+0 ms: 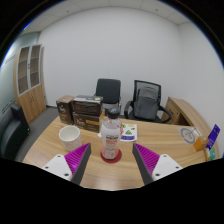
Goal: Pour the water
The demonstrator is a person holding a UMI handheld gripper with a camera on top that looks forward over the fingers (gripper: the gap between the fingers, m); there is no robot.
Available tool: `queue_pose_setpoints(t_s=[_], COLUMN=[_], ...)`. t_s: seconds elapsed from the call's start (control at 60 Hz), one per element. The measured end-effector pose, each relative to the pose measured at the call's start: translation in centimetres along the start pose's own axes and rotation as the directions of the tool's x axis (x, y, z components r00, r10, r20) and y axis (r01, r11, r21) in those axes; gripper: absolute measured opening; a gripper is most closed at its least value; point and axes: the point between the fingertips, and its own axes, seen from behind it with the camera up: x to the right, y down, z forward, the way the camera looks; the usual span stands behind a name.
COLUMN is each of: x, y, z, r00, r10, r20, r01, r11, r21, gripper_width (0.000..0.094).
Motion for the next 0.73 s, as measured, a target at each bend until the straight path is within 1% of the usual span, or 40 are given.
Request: queue_pose_setpoints(t_s=[0.167, 0.317, 0.483, 0.633, 0.733], x=[-1.7, -3.5, -4.5, -4.4, -4.2], y=[0.5, 1.5, 2.7, 3.1, 2.7], z=[-9.0, -14.3, -16.9, -17.7, -17.7], r00=[0.998, 0.994, 0.99, 0.987, 0.985], r10=[0.026, 0.034, 0.035, 0.036, 0.048], r20=[-0.06, -0.102, -0.138, -0.157, -0.165], r01=[-0.029, -0.041, -0.046, -0.05, -0.062], r11=[0.998, 0.997, 0.996, 0.995, 0.995], r21=[-0.048, -0.064, -0.075, -0.087, -0.077], gripper_width=[0.0859, 0.0858, 0.0859, 0.0858, 0.0858])
